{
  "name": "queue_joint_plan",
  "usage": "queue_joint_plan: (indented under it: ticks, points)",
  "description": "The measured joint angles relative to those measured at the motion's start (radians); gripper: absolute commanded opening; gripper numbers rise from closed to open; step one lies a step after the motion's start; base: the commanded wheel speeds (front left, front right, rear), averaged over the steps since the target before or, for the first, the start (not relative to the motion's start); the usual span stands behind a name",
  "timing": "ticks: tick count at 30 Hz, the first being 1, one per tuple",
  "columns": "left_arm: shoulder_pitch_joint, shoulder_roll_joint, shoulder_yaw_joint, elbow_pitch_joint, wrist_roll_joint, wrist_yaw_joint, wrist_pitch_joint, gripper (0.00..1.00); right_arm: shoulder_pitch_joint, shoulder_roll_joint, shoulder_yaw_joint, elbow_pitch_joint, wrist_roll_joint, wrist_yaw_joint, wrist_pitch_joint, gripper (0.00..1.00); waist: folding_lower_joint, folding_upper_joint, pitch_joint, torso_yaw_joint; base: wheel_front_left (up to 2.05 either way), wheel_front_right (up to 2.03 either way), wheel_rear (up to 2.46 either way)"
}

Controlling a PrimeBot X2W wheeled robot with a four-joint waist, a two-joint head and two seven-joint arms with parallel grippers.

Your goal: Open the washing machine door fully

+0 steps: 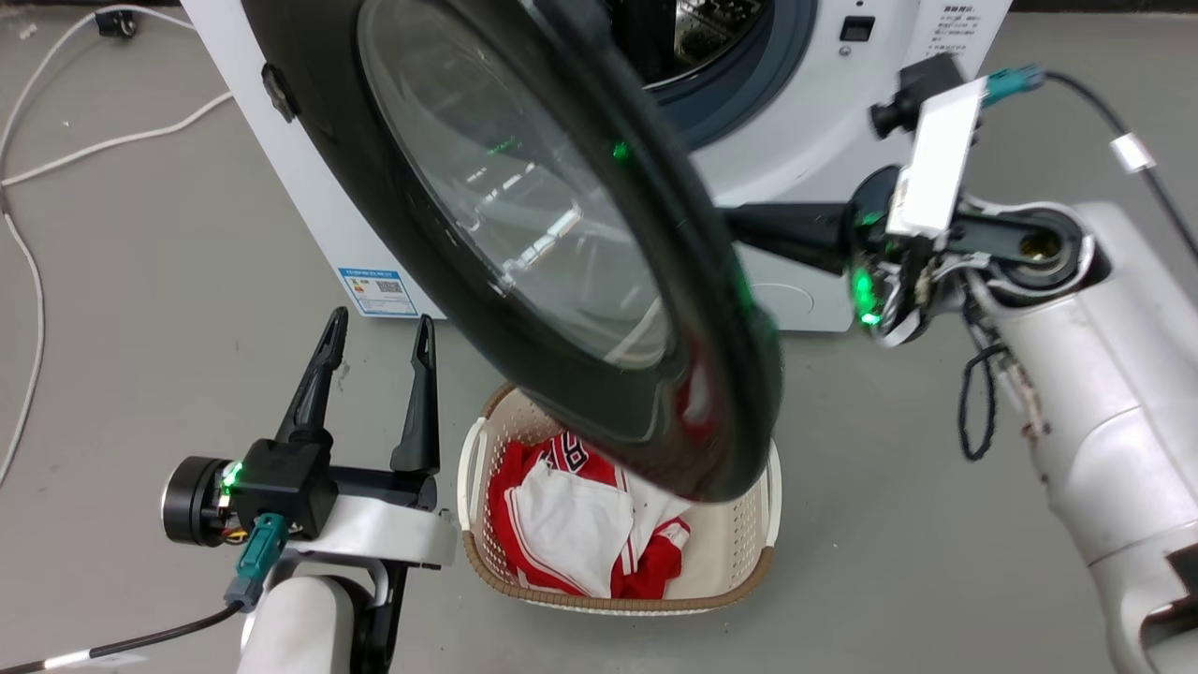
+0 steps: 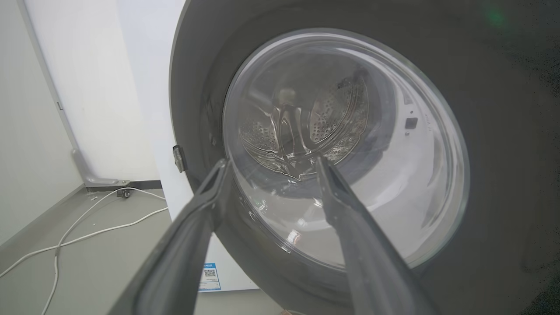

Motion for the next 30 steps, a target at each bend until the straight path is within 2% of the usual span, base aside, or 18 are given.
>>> queue_joint_plan:
  ticks: [14,20,23,30]
  points:
    - [0.026,0.000,-0.010,0.015,0.000,-0.003,0.000,1.00,0.130,0.066,0.061,-0.132,0.035,0.000,0.030,0.00,0.0000,0.0000,-0.045,0.011,0.00,0.00,0.00]
    - [0.029,0.000,-0.013,0.017,-0.002,-0.002,0.000,1.00,0.164,0.070,0.061,-0.164,0.043,0.000,-0.011,0.00,0.0000,0.0000,-0.051,0.009,0.00,0.00,0.00]
    - [0.038,0.000,-0.012,0.017,-0.006,0.000,0.000,1.00,0.198,0.072,0.037,-0.190,0.045,0.000,-0.074,0.00,0.0000,0.0000,-0.055,0.004,0.00,0.00,0.00]
    - [0.046,0.000,-0.004,0.018,-0.008,0.005,0.000,1.00,0.321,0.069,-0.102,-0.259,-0.001,0.000,-0.412,0.00,0.0001,0.0000,-0.066,-0.016,0.00,0.00,0.00]
